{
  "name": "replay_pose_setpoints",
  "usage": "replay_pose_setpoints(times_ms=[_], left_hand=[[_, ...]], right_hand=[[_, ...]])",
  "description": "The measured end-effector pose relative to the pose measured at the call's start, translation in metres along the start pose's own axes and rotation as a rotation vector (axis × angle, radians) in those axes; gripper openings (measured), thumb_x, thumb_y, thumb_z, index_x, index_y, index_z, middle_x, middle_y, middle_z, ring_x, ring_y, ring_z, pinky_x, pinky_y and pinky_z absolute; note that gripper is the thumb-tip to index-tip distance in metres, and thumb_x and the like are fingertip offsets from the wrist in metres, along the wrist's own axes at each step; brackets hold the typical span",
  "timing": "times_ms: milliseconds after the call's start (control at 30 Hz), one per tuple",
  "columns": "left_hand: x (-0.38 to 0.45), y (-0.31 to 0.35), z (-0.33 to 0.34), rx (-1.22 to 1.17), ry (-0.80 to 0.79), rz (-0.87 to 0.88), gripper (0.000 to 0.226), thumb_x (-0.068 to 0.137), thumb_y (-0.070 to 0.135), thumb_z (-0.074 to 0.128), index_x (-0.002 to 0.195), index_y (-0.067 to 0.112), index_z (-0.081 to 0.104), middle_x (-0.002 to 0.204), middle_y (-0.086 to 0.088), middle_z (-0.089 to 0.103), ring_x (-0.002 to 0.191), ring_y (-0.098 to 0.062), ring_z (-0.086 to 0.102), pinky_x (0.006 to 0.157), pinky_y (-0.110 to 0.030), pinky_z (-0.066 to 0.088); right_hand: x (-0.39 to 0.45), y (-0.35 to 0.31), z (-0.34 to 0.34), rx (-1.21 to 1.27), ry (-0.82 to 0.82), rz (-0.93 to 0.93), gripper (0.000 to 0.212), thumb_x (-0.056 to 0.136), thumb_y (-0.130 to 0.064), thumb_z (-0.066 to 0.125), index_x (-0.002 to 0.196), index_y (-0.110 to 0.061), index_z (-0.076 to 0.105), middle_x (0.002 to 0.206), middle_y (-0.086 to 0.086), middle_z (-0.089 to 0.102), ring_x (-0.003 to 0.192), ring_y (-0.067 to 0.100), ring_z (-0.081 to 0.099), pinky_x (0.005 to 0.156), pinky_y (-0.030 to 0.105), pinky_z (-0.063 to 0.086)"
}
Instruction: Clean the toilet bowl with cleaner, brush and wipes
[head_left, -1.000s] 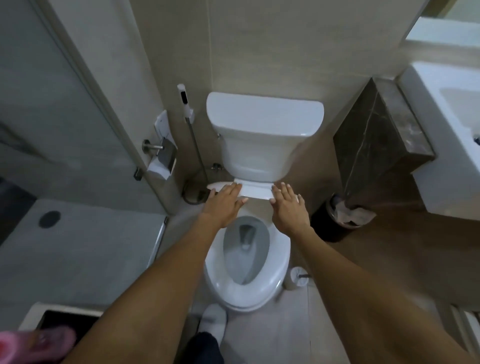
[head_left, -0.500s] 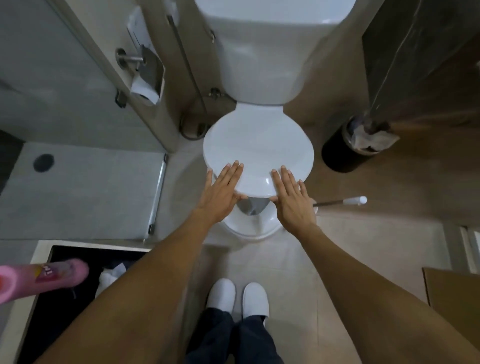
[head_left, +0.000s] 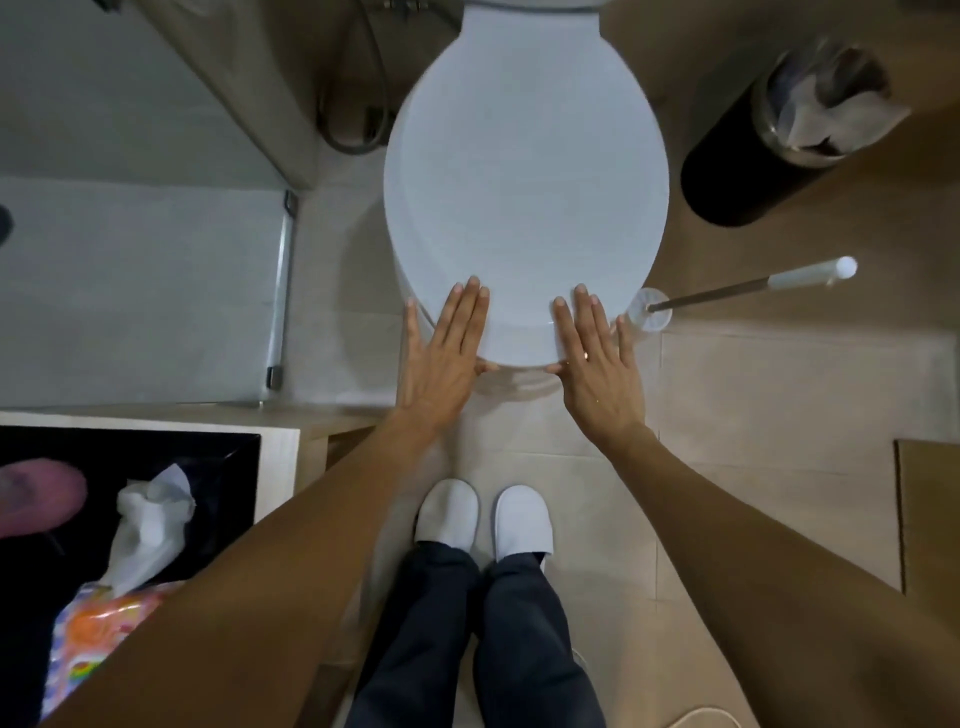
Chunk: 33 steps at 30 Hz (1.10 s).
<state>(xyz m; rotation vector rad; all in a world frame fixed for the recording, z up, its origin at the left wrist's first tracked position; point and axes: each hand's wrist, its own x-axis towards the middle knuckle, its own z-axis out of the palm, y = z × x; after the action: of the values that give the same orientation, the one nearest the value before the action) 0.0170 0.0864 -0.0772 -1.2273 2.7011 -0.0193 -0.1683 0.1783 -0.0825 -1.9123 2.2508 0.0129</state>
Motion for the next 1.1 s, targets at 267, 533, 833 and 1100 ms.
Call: replay_pose_setpoints(times_ms=[267, 533, 833, 1100], left_hand=[[0.003, 0.008, 0.038, 0.051, 0.000, -0.023, 0.097, 0.082, 0.057, 0.046, 0.148, 0.006, -0.004, 0.159, -0.005, 0.009, 0.146, -0.018, 0.010, 0.108, -0.061, 0.006], [0.007, 0.010, 0.045, 0.074, -0.095, -0.034, 0.102, 0.089, 0.055, 0.046, 0.142, 0.009, -0.029, 0.159, -0.002, -0.011, 0.146, -0.015, -0.007, 0.110, -0.052, -0.004], [0.016, 0.016, -0.005, -0.263, -0.361, -0.097, 0.080, 0.099, 0.031, 0.045, 0.149, 0.014, -0.015, 0.158, 0.003, -0.019, 0.145, -0.013, -0.013, 0.118, -0.044, 0.001], [0.003, 0.013, -0.060, -0.283, -0.584, -0.080, 0.062, 0.103, 0.024, 0.031, 0.151, 0.007, -0.004, 0.160, -0.005, -0.007, 0.147, -0.019, -0.003, 0.116, -0.048, 0.006]], right_hand=[[0.000, 0.005, 0.035, -0.061, -0.049, 0.019, 0.080, 0.098, -0.030, 0.045, 0.149, -0.018, -0.015, 0.160, 0.006, -0.008, 0.145, 0.017, -0.014, 0.118, 0.046, 0.000], [0.002, 0.002, 0.041, -0.063, -0.121, 0.046, 0.077, 0.100, -0.034, 0.039, 0.148, -0.024, -0.020, 0.160, 0.003, -0.016, 0.146, 0.018, -0.015, 0.118, 0.047, -0.001], [0.006, 0.000, 0.004, 0.093, -0.270, 0.060, 0.064, 0.103, -0.035, 0.030, 0.152, -0.027, -0.011, 0.159, -0.001, -0.018, 0.148, 0.020, -0.011, 0.119, 0.047, 0.005], [-0.003, -0.014, -0.061, 0.111, -0.506, 0.202, 0.060, 0.104, -0.031, 0.025, 0.153, -0.018, -0.008, 0.161, 0.003, -0.012, 0.148, 0.021, -0.008, 0.120, 0.045, 0.006]])
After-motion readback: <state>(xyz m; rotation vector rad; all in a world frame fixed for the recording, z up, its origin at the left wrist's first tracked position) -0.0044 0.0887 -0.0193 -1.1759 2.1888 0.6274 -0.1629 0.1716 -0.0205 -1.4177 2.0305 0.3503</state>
